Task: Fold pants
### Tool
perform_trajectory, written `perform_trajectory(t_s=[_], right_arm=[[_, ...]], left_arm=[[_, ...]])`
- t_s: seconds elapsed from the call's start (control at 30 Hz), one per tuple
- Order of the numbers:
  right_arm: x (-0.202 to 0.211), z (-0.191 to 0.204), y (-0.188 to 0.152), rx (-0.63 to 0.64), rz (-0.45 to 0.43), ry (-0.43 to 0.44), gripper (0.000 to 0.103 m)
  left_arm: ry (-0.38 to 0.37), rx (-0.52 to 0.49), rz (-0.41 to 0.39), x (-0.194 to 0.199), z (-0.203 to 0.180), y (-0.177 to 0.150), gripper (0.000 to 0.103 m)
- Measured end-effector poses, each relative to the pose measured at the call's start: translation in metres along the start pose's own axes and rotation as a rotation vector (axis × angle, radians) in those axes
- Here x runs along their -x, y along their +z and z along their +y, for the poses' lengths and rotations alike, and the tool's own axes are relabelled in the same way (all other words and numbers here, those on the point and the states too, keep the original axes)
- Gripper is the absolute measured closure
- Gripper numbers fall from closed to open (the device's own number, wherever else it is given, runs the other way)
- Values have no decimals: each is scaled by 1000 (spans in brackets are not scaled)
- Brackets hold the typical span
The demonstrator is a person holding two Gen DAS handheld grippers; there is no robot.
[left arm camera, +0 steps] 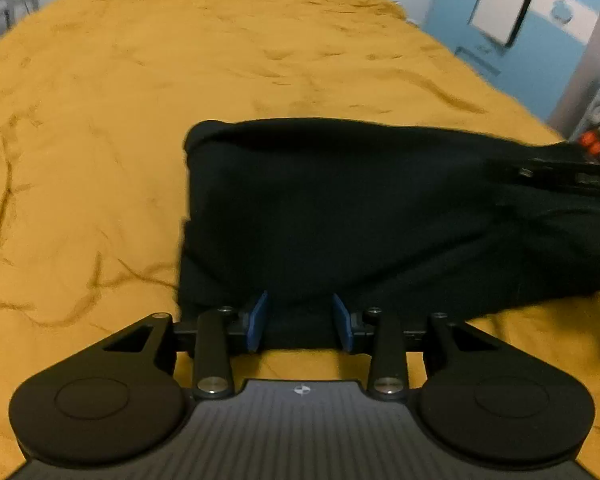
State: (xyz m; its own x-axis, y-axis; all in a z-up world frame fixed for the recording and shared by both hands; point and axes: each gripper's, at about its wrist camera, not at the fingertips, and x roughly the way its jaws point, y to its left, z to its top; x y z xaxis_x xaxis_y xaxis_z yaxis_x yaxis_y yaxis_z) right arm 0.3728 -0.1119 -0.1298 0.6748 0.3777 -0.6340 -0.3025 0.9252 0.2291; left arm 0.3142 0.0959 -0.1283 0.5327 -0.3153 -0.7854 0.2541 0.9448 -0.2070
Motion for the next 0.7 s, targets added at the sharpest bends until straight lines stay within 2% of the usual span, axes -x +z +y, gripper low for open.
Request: perform_trajectory(t_s=[0.07, 0.1, 0.17, 0.27, 0.33, 0.47, 0.6, 0.63, 0.67, 0.7], right_arm=[[4, 15, 4, 72, -35, 31, 78], [3, 26, 6, 109, -45, 55, 78], [-1, 41, 7, 166, -50, 104, 78], [-23, 84, 9, 247, -20, 168, 78], [-35, 112, 2, 304, -11, 206, 78], [-52, 165, -19, 425, -12, 271, 79], [-66, 193, -41, 520, -16, 252, 79], [-73, 197, -47, 541, -6, 220, 79], [-82, 202, -52, 548, 23, 195, 83], [-90, 203, -53, 540, 54, 190, 86]], left_arm=[[-63, 32, -29, 18, 9, 2, 61], [-68, 39, -52, 26, 12, 4, 60], [-43, 74, -124, 43, 30, 15, 54], [-3, 143, -167, 48, 64, 45, 50], [-13, 178, -130, 35, 88, 64, 50], [-107, 270, 15, -12, 121, 95, 50], [-162, 296, 105, -48, 127, 101, 50], [-166, 305, 114, -54, 127, 101, 55], [-174, 321, 120, -59, 128, 102, 72], [-185, 341, 131, -64, 129, 103, 80]])
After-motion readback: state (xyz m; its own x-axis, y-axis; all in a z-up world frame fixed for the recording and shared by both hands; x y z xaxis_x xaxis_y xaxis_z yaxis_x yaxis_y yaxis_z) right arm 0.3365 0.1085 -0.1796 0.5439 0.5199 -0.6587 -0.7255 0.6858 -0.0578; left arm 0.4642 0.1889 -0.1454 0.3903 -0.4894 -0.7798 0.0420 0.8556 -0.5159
